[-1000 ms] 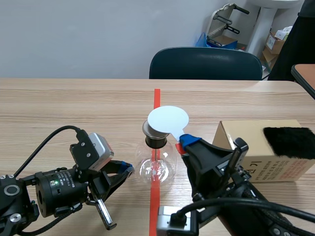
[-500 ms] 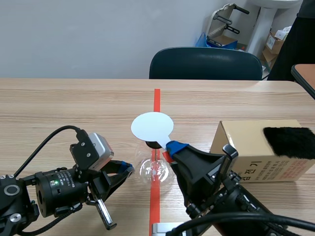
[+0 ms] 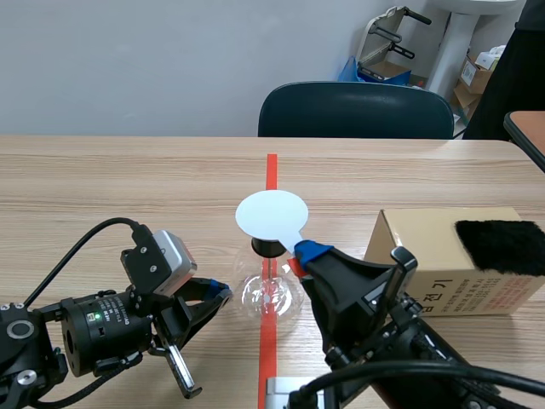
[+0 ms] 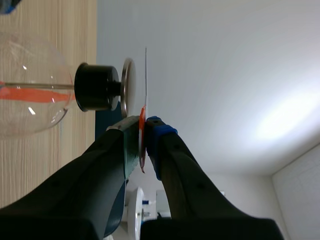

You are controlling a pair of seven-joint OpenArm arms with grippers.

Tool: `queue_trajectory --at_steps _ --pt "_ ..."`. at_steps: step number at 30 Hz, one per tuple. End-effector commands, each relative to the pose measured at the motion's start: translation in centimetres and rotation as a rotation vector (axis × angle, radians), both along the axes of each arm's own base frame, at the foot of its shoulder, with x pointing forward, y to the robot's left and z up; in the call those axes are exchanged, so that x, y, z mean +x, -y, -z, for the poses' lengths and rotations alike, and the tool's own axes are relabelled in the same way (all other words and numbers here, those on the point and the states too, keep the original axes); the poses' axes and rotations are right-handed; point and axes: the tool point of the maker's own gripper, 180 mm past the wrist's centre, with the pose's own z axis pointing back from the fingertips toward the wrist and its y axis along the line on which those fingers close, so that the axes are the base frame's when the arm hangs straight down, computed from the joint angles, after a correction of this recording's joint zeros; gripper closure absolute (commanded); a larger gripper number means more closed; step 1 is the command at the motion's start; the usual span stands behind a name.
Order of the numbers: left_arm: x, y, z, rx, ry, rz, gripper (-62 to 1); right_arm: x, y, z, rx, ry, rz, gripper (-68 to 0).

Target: Do the electroscope experiment

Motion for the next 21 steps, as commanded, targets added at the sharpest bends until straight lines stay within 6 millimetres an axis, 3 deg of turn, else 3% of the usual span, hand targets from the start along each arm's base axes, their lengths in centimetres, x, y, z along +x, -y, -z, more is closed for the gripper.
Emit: queue_trajectory --at_steps 1,21 --pt "0.4 0.6 -1.0 -0.031 0.024 0.002 -1.5 0.8 0.6 -1.0 0.005 0.036 0.022 -1.7" --pt "0.4 0.6 -1.0 -0.031 0.024 0.002 -1.5 4.2 7.9 -1.3 0.04 0.036 0.474 -1.7"
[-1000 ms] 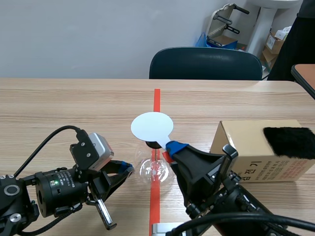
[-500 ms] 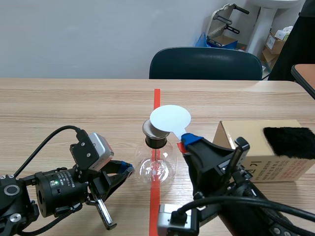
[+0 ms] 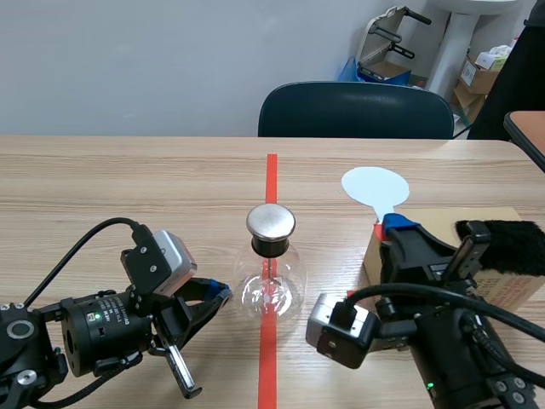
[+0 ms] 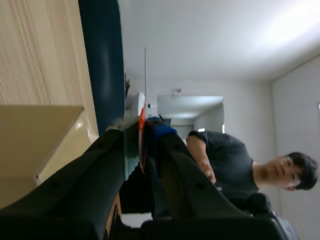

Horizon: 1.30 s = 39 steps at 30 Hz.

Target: Do the electroscope experiment

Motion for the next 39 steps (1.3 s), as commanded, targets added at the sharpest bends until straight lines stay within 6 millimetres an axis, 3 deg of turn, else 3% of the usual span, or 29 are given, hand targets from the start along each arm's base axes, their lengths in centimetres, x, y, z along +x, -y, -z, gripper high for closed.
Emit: queue_trajectory --at_steps 1,9,19,39 --pt "0.4 0.6 -1.0 -0.031 0.024 0.002 -1.5 0.6 0.7 -1.1 0.004 0.037 0.024 -1.7" --pt "0.4 0.6 -1.0 -0.031 0.024 0.002 -1.5 0.8 2.2 -1.1 0.011 0.037 0.111 -1.7" --pt "0.4 0.6 -1.0 -0.031 0.024 0.002 -1.5 0.8 2.1 -1.1 0.01 0.037 0.102 -1.7" --pt "0.4 0.6 -1.0 -0.031 0.024 0.002 -1.5 -1.9 -5.5 -0.8 -0.027 0.038 -0.345 -1.7"
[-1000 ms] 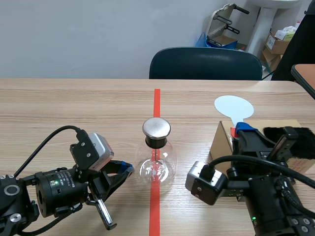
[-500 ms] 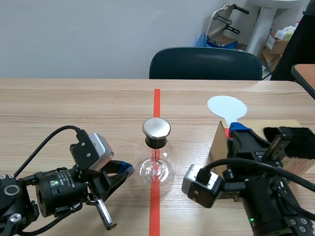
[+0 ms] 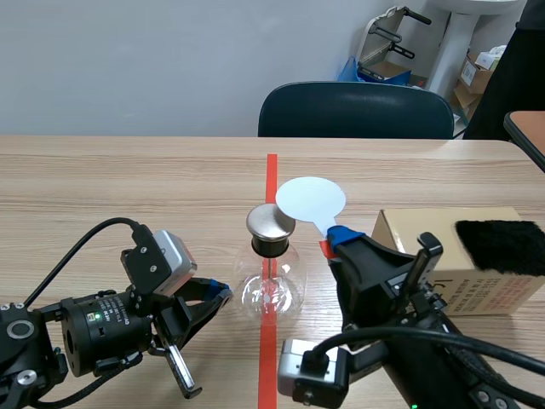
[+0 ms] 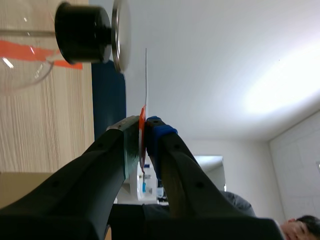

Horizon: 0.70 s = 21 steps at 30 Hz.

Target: Do the electroscope experiment

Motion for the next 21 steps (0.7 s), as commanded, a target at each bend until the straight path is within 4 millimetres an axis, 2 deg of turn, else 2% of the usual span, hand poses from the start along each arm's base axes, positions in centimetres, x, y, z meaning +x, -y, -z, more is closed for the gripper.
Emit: queue_trajectory --at_steps 1,8,21 --pt "0.4 0.6 -1.0 -0.031 0.024 0.002 -1.5 0.3 -0.1 -1.0 -0.001 0.038 -0.025 -1.7" --pt "0.4 0.6 -1.0 -0.031 0.024 0.002 -1.5 -0.7 -1.5 -0.9 -0.009 0.038 -0.118 -1.7" --pt "0.4 0.6 -0.9 -0.031 0.022 0.002 -1.5 -0.8 -1.5 -0.9 -0.009 0.038 -0.122 -1.7"
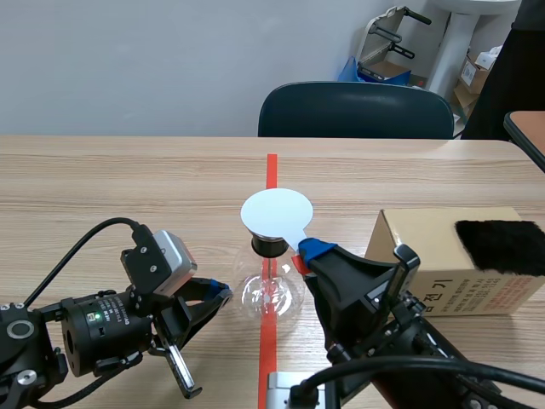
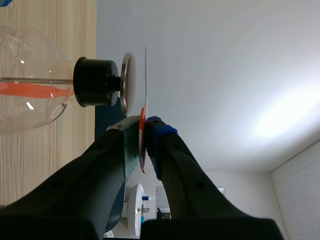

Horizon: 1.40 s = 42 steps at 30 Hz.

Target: Do the electroscope experiment

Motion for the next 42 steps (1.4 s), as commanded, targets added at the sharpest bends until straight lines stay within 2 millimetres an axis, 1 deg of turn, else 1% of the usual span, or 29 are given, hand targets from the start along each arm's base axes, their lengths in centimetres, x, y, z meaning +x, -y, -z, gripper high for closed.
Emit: queue_trajectory --at_steps 1,7,13,23,32,37,42 --pt "0.3 0.6 -0.9 -0.031 0.021 0.002 -1.5 0.5 0.3 -0.9 0.003 0.037 0.002 -1.7" --pt "0.3 0.6 -0.9 -0.031 0.021 0.002 -1.5 0.6 0.4 -1.0 0.004 0.037 0.01 -1.7" --pt "0.3 0.6 -0.9 -0.031 0.021 0.002 -1.5 1.6 1.7 -1.0 0.011 0.037 0.102 -1.7" --pt "0.3 0.6 -0.9 -0.031 0.021 0.002 -1.5 3.6 5.8 -1.2 0.03 0.037 0.354 -1.7" --pt "0.3 0.6 -0.9 -0.031 0.021 0.002 -1.5 4.4 9.3 -1.3 0.046 0.037 0.552 -1.7" --pt "0.3 0.6 -0.9 -0.031 0.021 0.002 -1.5 4.5 10.0 -1.3 0.049 0.037 0.593 -1.7" --pt "0.3 0.6 -0.9 -0.031 0.021 0.002 -1.5 4.5 10.0 -1.3 0.049 0.037 0.594 -1.7"
